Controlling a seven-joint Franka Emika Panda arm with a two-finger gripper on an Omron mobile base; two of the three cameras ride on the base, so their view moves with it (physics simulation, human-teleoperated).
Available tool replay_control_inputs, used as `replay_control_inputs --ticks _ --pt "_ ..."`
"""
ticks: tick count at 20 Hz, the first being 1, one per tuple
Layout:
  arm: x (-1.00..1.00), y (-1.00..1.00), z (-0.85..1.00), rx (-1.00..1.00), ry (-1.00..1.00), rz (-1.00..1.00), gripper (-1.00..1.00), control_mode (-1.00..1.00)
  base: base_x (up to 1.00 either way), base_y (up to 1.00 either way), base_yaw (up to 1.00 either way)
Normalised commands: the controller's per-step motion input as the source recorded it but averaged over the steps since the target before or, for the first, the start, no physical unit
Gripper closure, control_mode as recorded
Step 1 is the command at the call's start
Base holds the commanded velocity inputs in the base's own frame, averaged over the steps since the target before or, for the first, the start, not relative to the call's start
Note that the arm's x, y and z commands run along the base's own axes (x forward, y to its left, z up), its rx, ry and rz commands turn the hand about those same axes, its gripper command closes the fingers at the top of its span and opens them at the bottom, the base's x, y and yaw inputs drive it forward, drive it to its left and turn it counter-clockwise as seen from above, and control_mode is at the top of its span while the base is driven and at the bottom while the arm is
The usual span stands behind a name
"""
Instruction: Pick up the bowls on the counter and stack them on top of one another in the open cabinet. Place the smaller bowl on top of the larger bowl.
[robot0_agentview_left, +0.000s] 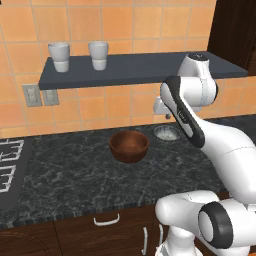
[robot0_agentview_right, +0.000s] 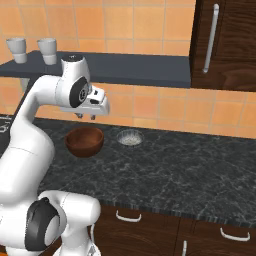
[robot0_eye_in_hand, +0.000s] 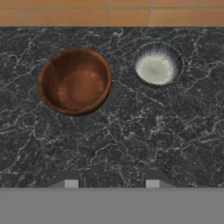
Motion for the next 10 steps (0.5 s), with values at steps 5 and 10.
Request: replay_control_inputs --ticks 5,10 --pt "0.09 -0.07 -0.28 -0.03 0.06 -0.01 -1.0 -1.0 0.0 0.0 0.0" --pt "0.12 -0.73 -0.99 -0.26 0.17 0.17 -1.0 -1.0 0.0 0.0 0.0"
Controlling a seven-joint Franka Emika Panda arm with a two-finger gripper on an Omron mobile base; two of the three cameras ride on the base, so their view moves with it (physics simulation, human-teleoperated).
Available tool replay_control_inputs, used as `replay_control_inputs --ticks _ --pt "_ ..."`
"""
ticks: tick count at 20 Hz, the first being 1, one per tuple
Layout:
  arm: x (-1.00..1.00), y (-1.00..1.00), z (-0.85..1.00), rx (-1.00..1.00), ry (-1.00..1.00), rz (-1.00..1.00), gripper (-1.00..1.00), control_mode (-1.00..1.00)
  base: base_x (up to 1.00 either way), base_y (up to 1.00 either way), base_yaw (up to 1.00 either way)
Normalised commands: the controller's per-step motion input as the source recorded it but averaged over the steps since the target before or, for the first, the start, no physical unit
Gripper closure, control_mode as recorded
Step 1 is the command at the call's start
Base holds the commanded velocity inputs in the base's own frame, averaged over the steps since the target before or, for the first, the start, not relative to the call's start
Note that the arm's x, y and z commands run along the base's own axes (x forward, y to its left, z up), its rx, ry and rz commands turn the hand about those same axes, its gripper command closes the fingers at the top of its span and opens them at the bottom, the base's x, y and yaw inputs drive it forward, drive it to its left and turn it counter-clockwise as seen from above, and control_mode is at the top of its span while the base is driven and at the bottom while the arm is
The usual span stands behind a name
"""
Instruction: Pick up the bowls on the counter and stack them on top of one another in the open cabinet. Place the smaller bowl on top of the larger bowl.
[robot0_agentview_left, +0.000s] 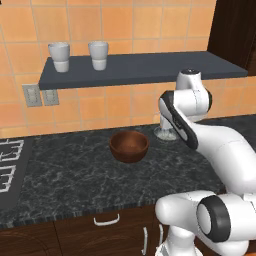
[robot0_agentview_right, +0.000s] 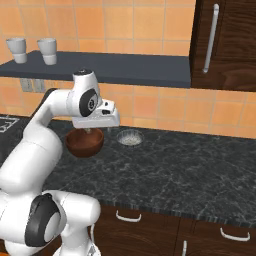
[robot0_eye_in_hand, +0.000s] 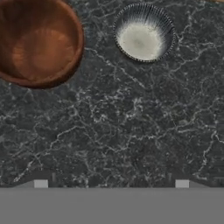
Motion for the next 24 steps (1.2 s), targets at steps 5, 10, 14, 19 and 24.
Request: replay_control_inputs --ticks 5,10,14,19,24 --pt "0.4 -0.53 -0.84 -0.25 0.13 0.31 -1.0 -1.0 0.0 0.0 0.0" --pt "0.46 -0.2 -0.28 -0.06 -0.07 0.1 -1.0 -1.0 0.0 0.0 0.0" --pt "0.35 -0.03 -0.46 -0.01 -0.07 0.23 -1.0 -1.0 0.0 0.0 0.0" --pt "0.34 0.0 -0.45 -0.04 -0.01 0.19 -1.0 -1.0 0.0 0.0 0.0" --pt "0.39 0.0 -0.34 -0.04 0.0 0.13 -1.0 -1.0 0.0 0.0 0.0"
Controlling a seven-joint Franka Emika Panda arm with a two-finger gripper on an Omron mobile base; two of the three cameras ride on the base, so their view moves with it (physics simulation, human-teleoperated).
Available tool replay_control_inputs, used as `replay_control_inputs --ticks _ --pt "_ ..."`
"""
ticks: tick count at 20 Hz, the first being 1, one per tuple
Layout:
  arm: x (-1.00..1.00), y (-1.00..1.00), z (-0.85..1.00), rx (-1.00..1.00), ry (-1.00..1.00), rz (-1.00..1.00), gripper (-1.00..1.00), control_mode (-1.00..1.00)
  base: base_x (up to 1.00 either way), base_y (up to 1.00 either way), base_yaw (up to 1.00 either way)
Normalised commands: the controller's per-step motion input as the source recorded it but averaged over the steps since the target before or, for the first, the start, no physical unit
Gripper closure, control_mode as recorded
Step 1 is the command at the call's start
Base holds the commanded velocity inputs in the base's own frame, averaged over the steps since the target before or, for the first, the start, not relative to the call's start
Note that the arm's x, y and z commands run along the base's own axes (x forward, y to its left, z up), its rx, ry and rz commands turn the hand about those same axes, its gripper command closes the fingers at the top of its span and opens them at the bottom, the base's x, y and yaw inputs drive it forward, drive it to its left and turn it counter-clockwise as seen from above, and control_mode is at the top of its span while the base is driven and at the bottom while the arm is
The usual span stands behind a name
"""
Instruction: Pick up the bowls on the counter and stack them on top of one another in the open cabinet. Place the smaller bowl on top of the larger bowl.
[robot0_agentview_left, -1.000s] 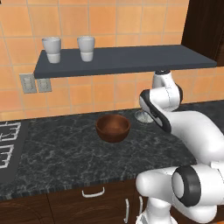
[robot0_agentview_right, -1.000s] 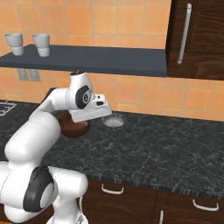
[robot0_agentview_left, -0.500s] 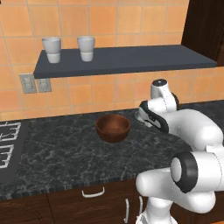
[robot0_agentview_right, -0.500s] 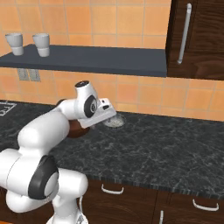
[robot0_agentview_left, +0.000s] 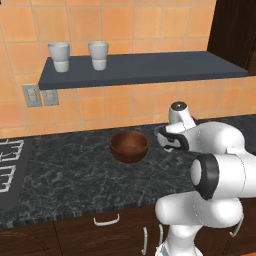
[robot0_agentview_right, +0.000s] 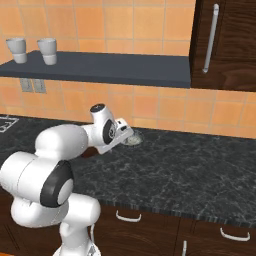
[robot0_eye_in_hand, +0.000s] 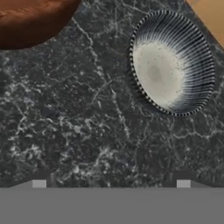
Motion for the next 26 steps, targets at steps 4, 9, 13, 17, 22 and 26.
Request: replay_control_inputs --ticks 4,9,13,17,22,26 --pt "0.34 0.0 -0.25 -0.02 0.0 0.12 -1.0 -1.0 0.0 0.0 0.0" --pt "0.39 0.0 -0.17 0.0 0.0 0.11 -1.0 -1.0 0.0 0.0 0.0" --pt "0.32 0.0 -0.19 0.0 0.0 0.11 -1.0 -1.0 0.0 0.0 0.0" --pt "0.32 0.0 -0.29 0.0 0.0 0.12 -1.0 -1.0 0.0 0.0 0.0" --pt "0.27 -0.01 -0.25 -0.02 0.0 0.11 -1.0 -1.0 0.0 0.0 0.0" --pt "0.14 0.0 -0.21 -0.01 0.0 0.08 1.0 -1.0 0.0 0.0 0.0"
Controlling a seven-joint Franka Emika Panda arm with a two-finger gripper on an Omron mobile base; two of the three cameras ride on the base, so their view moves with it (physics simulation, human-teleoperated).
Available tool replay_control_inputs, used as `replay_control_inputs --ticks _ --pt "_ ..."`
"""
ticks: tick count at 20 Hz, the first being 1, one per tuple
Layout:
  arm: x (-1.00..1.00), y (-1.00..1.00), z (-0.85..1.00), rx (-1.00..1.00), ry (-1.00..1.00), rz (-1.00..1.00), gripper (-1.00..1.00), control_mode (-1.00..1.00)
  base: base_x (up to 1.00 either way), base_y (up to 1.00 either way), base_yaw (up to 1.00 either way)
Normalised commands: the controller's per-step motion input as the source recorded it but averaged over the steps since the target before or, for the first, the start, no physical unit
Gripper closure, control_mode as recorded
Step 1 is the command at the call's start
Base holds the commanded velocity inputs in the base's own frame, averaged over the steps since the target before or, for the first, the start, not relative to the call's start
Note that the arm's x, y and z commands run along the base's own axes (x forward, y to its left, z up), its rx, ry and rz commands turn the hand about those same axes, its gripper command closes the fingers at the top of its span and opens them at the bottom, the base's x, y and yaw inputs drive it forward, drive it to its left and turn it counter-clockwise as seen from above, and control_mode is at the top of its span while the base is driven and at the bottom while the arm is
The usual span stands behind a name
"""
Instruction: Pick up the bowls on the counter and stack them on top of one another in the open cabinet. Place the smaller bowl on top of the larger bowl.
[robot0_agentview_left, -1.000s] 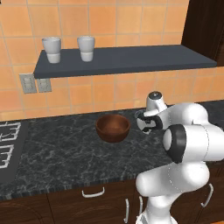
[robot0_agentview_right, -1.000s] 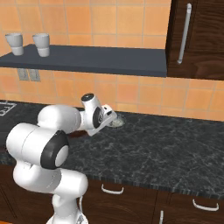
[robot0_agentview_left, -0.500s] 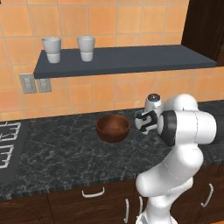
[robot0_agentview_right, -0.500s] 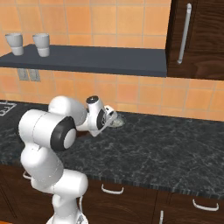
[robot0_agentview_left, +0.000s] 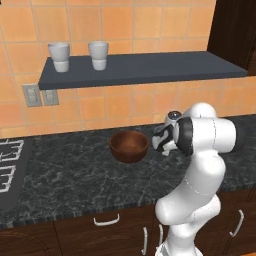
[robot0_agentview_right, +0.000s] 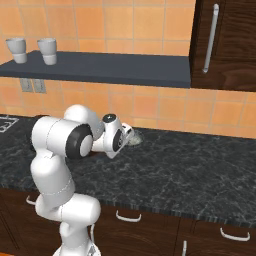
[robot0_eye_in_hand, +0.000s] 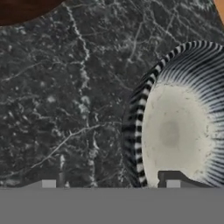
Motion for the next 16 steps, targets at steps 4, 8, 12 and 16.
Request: replay_control_inputs --ticks 4,8,12,16 --pt "0.23 0.0 -0.18 0.0 0.0 0.04 1.0 -1.0 0.0 0.0 0.0" --pt "0.19 0.0 -0.09 0.0 0.0 0.02 1.0 -1.0 0.0 0.0 0.0" --pt "-0.28 0.0 0.44 0.01 -0.06 0.0 1.0 -1.0 0.0 0.0 0.0" --pt "-0.79 0.01 1.0 0.0 -0.16 0.06 1.0 -1.0 0.0 0.0 0.0"
